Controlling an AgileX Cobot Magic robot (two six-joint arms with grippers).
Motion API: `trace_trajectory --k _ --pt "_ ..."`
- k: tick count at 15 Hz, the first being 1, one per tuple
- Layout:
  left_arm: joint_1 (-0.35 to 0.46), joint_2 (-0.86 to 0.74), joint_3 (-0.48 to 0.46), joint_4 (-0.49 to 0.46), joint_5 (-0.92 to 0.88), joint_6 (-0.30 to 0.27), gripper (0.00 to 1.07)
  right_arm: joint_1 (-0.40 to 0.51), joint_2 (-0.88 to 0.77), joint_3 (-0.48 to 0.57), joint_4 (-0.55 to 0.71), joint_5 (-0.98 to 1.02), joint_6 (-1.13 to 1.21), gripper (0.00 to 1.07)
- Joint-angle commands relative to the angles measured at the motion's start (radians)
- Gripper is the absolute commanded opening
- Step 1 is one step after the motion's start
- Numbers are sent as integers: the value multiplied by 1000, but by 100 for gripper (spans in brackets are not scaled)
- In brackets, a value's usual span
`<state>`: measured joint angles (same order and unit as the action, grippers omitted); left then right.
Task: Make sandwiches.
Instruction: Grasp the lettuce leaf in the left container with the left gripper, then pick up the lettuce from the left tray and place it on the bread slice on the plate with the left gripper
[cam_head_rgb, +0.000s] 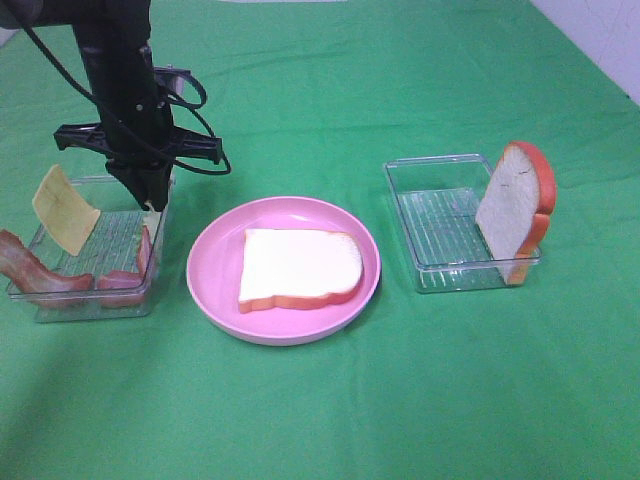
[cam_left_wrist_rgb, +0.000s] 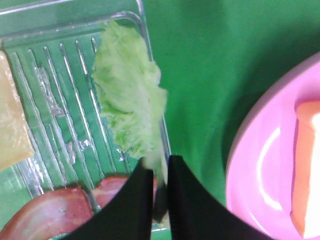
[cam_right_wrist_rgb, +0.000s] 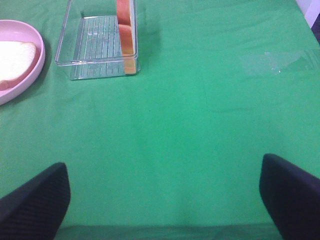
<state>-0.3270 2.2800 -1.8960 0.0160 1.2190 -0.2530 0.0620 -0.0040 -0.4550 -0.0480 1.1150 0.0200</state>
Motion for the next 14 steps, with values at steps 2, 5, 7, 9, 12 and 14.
trace_trajectory --k 2,5,7,9,12,14 --pt "-5 -3 -3 7 46 9 0 -1 -28 3 -2 -14 -4 99" --pt "-5 -60 -15 10 34 16 0 -1 -28 3 -2 -14 -4 99" --pt "-5 -124 -26 -1 30 14 0 -1 -28 3 -2 -14 -4 99" --pt "-5 -181 -37 -16 34 16 0 -1 -28 3 -2 -14 -4 99" --pt "-5 -294 -38 -81 43 28 0 -1 -28 3 -2 -14 -4 99" --pt "-5 -333 -35 -212 101 91 0 -1 -28 3 -2 -14 -4 99"
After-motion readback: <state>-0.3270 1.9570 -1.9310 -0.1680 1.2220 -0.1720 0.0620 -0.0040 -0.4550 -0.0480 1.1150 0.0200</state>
